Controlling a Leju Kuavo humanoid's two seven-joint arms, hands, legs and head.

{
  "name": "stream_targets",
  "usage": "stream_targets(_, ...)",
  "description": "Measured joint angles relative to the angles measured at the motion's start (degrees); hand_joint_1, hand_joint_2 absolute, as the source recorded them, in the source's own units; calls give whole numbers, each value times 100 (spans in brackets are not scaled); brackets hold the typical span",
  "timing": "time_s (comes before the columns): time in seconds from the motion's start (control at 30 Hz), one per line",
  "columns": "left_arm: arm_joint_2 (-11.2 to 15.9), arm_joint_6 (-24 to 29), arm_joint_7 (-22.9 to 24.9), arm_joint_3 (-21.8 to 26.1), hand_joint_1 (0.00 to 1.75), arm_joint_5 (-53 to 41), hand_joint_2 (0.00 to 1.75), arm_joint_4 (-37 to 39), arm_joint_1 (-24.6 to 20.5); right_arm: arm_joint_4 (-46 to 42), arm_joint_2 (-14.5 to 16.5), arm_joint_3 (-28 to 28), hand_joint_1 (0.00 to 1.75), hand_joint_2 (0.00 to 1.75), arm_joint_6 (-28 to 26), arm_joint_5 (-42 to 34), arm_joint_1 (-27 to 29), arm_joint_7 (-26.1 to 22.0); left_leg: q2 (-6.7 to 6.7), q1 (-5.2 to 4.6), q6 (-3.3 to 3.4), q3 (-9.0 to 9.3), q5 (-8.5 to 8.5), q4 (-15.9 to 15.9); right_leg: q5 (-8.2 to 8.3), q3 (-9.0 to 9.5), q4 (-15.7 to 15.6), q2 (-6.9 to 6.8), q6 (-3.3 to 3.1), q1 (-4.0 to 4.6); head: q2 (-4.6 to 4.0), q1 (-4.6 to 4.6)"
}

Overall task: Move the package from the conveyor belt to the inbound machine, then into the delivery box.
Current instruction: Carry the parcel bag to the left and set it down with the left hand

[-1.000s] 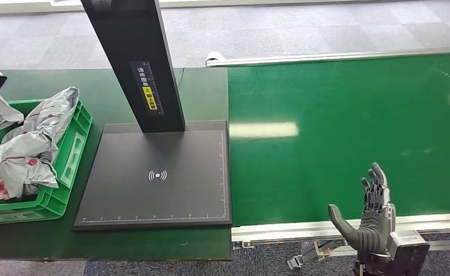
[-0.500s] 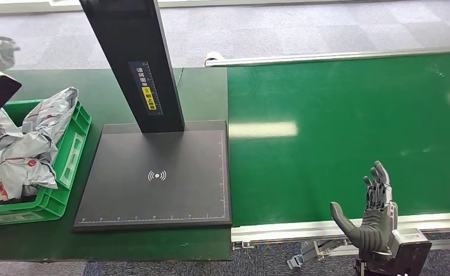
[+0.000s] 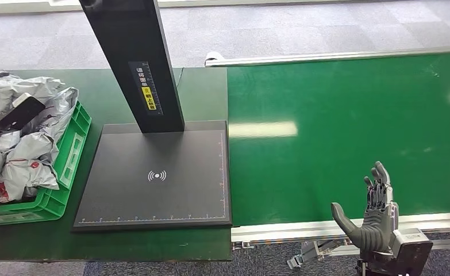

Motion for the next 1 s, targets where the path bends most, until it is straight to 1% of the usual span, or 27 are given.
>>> stream_targets(0.17, -145, -394, -349, 16, 0, 573, 175, -379, 275, -2, 19, -45, 0, 175, 134, 2, 42, -5, 0, 0, 0, 0, 0, 0, 0, -1, 0, 0, 0, 0, 0, 0)
stream_targets(0.3, -311, -664, -431, 53, 0, 1017, 175, -858, 431, -2, 45, -70, 0, 175, 231, -4, 40, -5, -2, 0, 0, 0, 0, 0, 0, 1, 0, -1, 0, 0, 0, 0)
stream_targets(0.47, -444, -739, -474, 85, 0, 1332, 175, -1265, 509, -2, 60, -109, 0, 175, 276, -6, 43, -5, -2, 0, 0, 1, 0, 0, 0, 0, 0, 0, 0, 0, 0, -1)
stream_targets(0.6, -528, -688, -480, 78, 0, 1548, 175, -1653, 561, -5, 68, -153, 0, 175, 281, -17, 61, -5, -2, 0, 0, 0, 0, 0, 0, 0, 0, 0, 0, 0, 0, 1)
stream_targets(0.83, -664, -754, -588, 84, 0, 2244, 175, -2461, 738, -9, 92, -187, 0, 175, 281, -37, 105, -4, -1, 0, 1, 0, -1, 0, 0, 0, -1, 0, 0, 0, 0, 0)
stream_targets(0.9, -715, -924, -637, 90, 0, 2602, 175, -2686, 792, -9, 93, -188, 0, 175, 272, -37, 107, -3, 0, 0, 1, 0, -1, 0, 0, -1, -1, 0, 0, 0, 0, -1)
stream_targets(1.0, -868, -1371, -587, 81, 0, 3536, 175, -3246, 929, -9, 89, -189, 0, 175, 234, -43, 104, 1, -1, 0, 1, 0, -1, 0, 0, 0, -1, -1, 0, 0, 0, -1)
